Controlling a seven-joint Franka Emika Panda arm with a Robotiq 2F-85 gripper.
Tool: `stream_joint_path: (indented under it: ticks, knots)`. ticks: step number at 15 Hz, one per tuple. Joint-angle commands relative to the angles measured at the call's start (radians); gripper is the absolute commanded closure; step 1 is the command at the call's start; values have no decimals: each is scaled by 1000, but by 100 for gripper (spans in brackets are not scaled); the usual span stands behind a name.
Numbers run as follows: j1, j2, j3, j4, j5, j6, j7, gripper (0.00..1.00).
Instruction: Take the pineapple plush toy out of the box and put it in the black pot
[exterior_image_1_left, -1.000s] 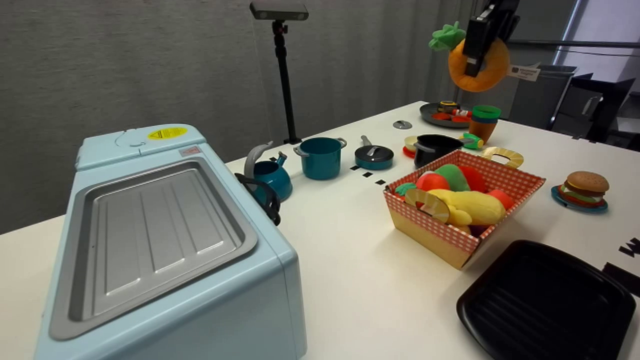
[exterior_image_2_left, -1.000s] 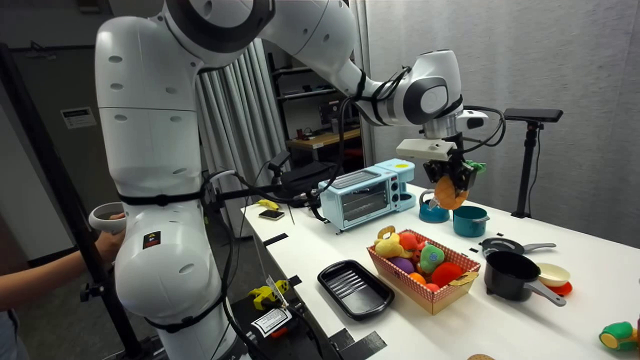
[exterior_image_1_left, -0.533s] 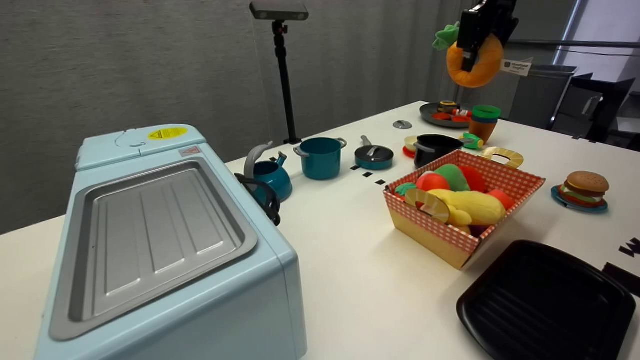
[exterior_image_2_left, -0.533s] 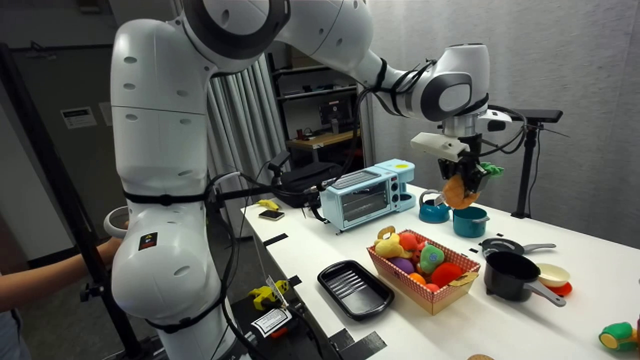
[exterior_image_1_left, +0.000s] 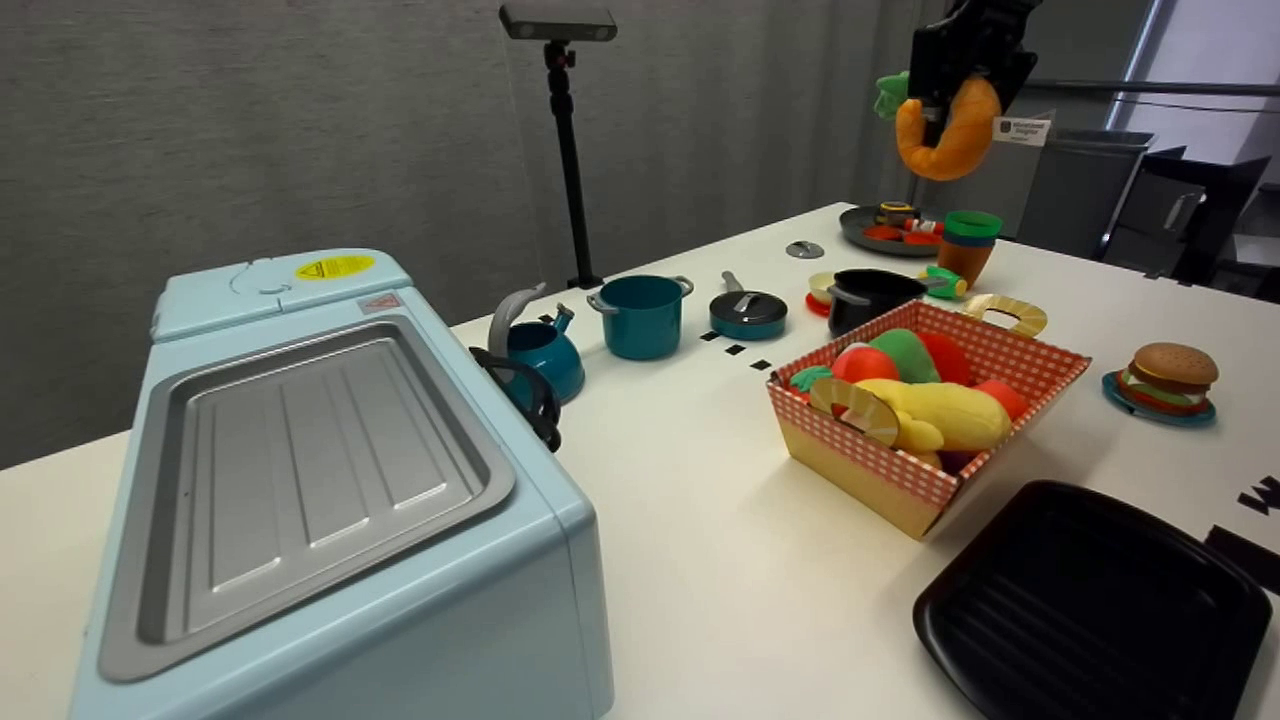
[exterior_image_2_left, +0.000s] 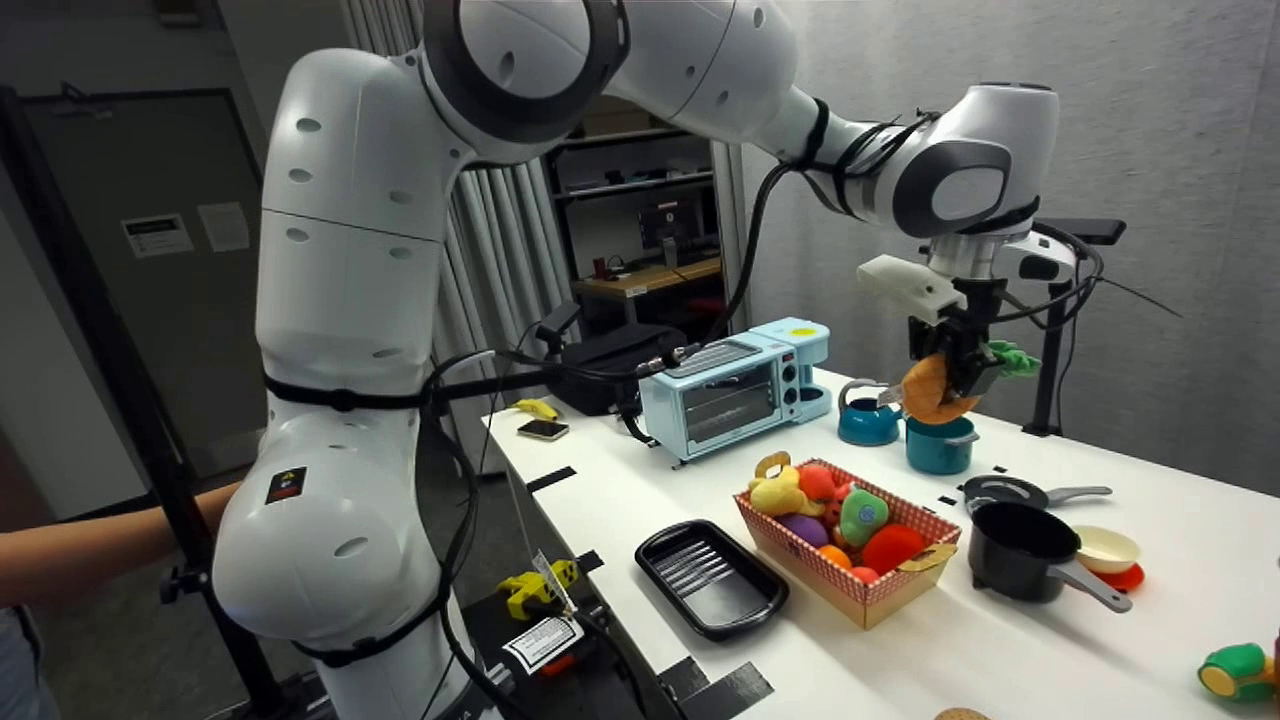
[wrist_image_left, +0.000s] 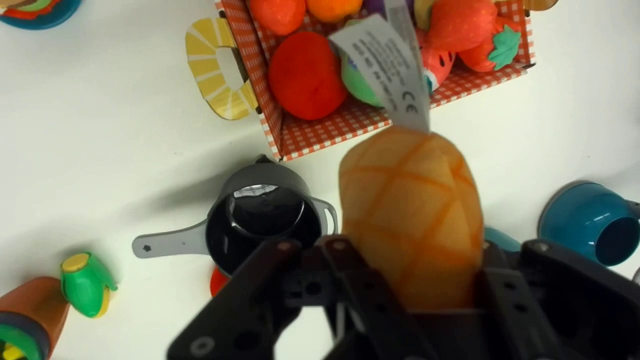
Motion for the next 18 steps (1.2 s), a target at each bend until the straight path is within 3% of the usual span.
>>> stream_joint_path:
  ticks: [1, 10, 18]
  knots:
    - [-12, 82, -8, 148, 32, -110, 84, 95]
    - [4, 175, -44, 282, -15, -138, 287, 95]
    - [-2, 215, -53, 343, 1, -190, 378, 95]
